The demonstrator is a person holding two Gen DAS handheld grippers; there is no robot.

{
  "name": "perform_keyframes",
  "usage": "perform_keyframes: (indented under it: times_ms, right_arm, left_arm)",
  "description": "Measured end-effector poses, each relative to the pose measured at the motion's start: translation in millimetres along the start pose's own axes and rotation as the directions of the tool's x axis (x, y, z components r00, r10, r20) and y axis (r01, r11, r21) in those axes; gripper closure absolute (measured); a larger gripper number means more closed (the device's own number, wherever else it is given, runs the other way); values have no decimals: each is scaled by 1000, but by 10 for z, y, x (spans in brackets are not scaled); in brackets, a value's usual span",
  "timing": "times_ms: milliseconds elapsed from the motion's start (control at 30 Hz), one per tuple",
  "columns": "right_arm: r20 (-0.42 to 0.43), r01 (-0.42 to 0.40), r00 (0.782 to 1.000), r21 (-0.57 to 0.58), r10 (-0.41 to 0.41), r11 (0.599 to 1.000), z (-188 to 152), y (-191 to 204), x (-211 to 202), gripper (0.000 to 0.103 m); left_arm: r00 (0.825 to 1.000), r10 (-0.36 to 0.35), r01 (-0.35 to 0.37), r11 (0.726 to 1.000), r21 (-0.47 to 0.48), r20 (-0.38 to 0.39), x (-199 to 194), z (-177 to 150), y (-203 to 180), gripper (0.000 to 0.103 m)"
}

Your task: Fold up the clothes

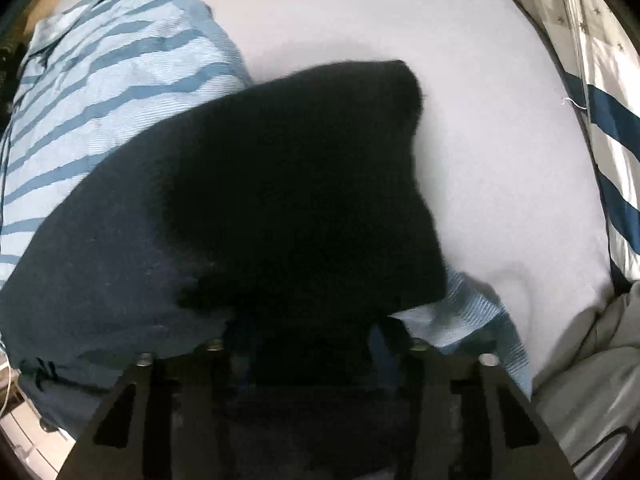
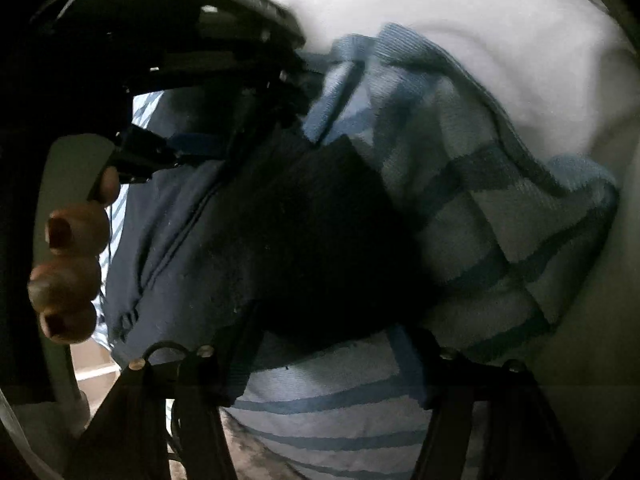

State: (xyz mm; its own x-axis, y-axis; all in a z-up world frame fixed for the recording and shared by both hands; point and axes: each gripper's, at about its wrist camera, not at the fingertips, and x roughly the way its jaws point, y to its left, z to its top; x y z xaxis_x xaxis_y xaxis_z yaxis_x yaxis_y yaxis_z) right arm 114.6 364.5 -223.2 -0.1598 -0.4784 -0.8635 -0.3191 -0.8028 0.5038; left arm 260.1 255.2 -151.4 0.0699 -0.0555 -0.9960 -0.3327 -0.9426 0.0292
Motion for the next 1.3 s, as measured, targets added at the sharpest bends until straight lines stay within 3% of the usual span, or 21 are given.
perform_keyframes:
  times_ms: [67, 133, 267, 400, 467, 633, 700, 933, 1067, 1200, 1300]
  right_arm:
    - [34, 22, 999, -20, -21, 1000, -10, -17, -46, 54]
    - [63, 31, 998, -40, -29, 999, -5, -26, -78, 61]
    - [141, 46, 989, -92, -32, 995, 100, -64, -119, 91]
    - [198, 31, 980, -117, -7, 993, 111, 34, -341, 92]
    - [227, 41, 974, -154, -5, 987, 287, 209, -433, 92]
    - [258, 43, 966, -256, 25, 966, 153, 734, -513, 92]
    - [259, 45, 965, -300, 36, 953, 120, 985, -489, 92]
    - [197, 30, 977, -498, 79, 867, -512, 1639, -299, 92]
    - [103, -7, 991, -578, 81, 816, -753, 2025, 51, 92]
    - [8, -29, 999, -633, 44, 773, -938, 2269, 556, 92]
    - [-63, -48, 998, -650, 8, 759, -1015, 2369, 929, 92]
  left_arm:
    - [1000, -19, 19, 1000, 0, 14, -29, -60, 86, 77]
    - [998, -51, 52, 999, -11, 30, -59, -120, 179, 82]
    - [989, -134, 136, 990, -41, 66, -174, -269, 363, 90]
    - [962, -241, 251, 966, -64, 128, -406, -472, 615, 91]
    - [941, -296, 311, 947, -75, 163, -525, -564, 750, 91]
    - [882, -397, 434, 894, -110, 253, -769, -916, 1277, 92]
    - [864, -424, 472, 871, -140, 273, -796, -885, 1568, 92]
    - [825, -466, 540, 817, -202, 320, -791, -985, 2556, 92]
    - [818, -470, 556, 794, -246, 332, -681, -1121, 3074, 92]
    - [835, -448, 542, 772, -332, 320, -374, -1256, 3557, 92]
    - [847, -445, 531, 738, -416, 291, -133, -1344, 3789, 92]
